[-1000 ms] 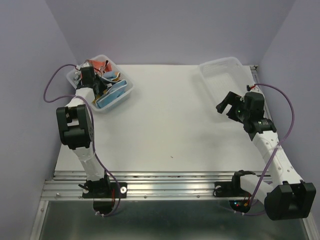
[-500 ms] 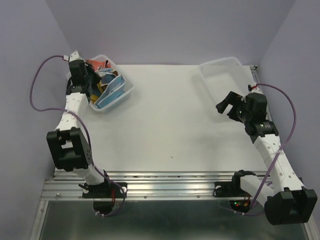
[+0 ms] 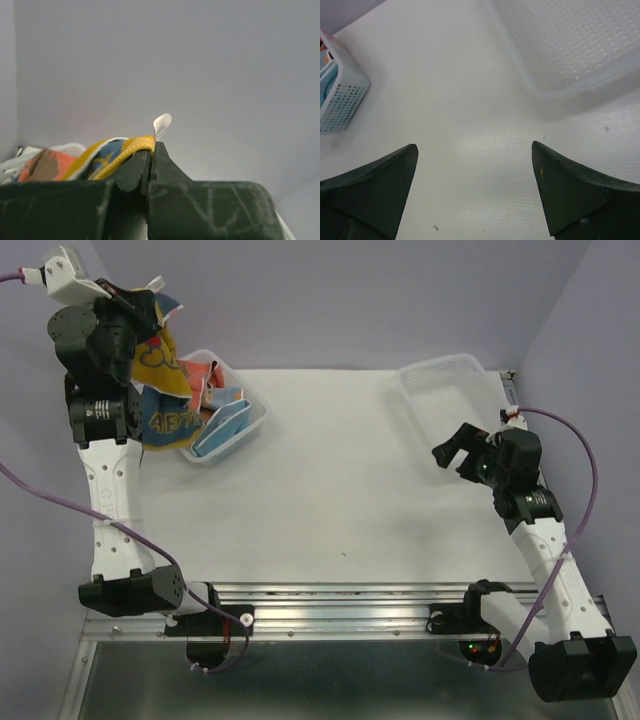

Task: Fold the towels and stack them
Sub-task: Move the towel to the center of the board

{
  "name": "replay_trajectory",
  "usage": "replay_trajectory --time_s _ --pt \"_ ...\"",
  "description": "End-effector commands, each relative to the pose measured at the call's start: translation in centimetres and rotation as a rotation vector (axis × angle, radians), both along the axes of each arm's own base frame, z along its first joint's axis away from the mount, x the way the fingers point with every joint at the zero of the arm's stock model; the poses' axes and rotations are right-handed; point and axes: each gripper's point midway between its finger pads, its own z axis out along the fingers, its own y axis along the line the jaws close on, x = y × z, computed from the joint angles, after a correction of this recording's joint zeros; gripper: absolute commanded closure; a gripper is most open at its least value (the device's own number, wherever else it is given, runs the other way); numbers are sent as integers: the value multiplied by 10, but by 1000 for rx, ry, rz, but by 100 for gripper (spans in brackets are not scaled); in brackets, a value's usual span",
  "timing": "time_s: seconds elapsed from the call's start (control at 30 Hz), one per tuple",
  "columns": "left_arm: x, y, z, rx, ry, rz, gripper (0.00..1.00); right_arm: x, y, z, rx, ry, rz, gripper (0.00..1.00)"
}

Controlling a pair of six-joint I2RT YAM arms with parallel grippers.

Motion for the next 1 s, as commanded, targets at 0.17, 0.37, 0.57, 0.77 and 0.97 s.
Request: replay_trajectory --time_s 0.17,0.37,0.57,0.77,0.97 --pt "-93 -95 101 82 -273 -472 100 -4 5 49 21 -153 31 0" --pt "-161 -187 118 60 -370 -844 100 -13 5 58 31 -177 28 0" --pt "-184 -236 127 41 -399 -1029 100 -24 0 62 24 -183 1 0" --pt "-159 -269 107 -4 -306 -1132 100 -32 -12 64 -1 -193 -59 0" --pt "-92 -280 -1 -43 -40 -961 100 -33 -19 54 -12 -173 -100 0"
